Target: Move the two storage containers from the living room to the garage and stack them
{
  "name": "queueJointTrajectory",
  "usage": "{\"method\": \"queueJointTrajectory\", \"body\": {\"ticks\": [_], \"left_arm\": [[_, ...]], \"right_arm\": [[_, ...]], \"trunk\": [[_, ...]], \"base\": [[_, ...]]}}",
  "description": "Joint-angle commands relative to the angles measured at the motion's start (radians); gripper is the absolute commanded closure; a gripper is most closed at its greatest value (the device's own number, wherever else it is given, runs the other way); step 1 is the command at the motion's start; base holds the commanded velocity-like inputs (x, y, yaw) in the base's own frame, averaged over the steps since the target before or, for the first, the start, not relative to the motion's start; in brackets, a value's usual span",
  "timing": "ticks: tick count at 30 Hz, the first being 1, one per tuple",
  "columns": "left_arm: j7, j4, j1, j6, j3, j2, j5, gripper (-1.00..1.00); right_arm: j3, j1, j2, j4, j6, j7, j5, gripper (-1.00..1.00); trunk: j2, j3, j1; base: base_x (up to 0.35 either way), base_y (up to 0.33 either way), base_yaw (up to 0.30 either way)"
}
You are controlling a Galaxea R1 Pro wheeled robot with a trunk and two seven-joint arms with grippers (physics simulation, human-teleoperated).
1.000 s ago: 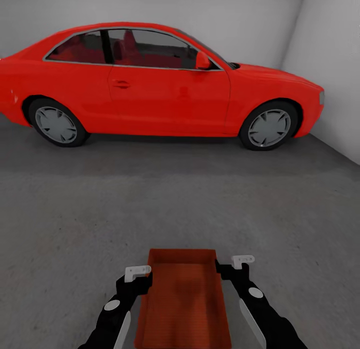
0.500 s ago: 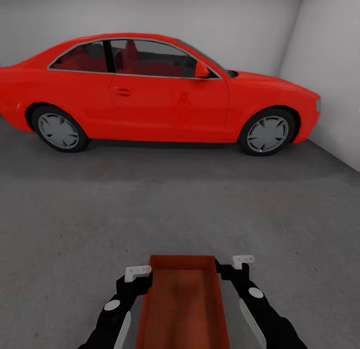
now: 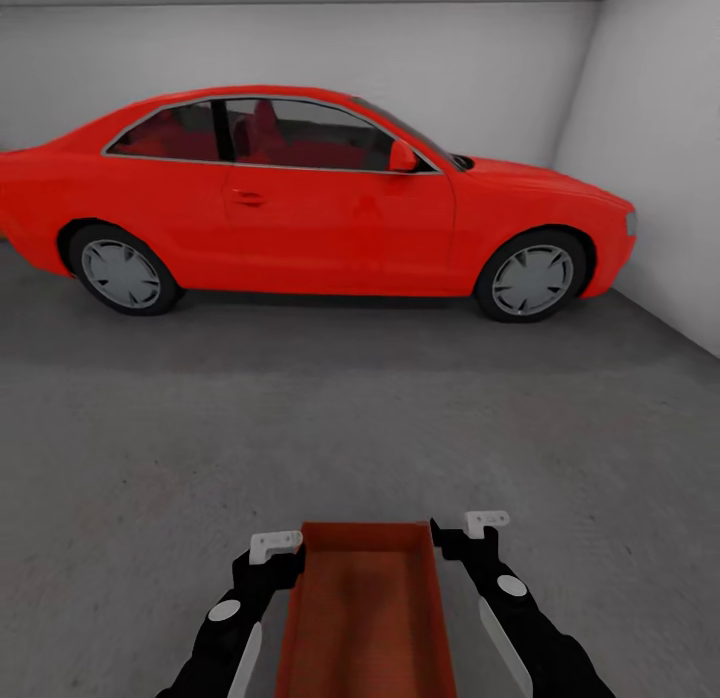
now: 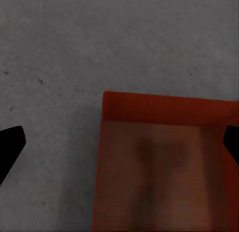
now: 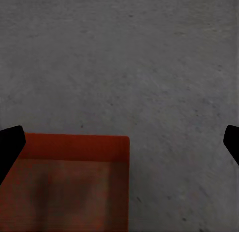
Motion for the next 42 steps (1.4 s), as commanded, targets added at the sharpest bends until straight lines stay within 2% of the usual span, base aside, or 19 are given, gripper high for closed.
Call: {"method": "queueJointTrajectory", "body": {"ticks": [1, 31, 42], "left_arm": [[0.004, -0.001, 0.000, 0.006, -0.001, 0.000, -0.004, -1.00], [0.004, 0.000, 0.000, 0.003, -0.001, 0.000, -0.004, -1.00], [0.004, 0.000, 0.000, 0.000, 0.000, 0.000, -0.004, -1.00]], "right_arm": [[0.006, 0.000, -0.002, -0.001, 0.002, -0.008, -0.010, -1.00], [0.006, 0.000, -0.002, 0.000, 0.002, -0.008, -0.012, -1.00], [0.006, 0.000, -0.002, 0.000, 0.034, -0.008, -0.012, -1.00]], "trunk": [[0.007, 0.004, -0.004], [0.217, 0.145, -0.119], [0.217, 0.149, -0.119]], "base": [[0.000, 0.000, 0.000], [0.000, 0.000, 0.000], [0.000, 0.000, 0.000]]}}
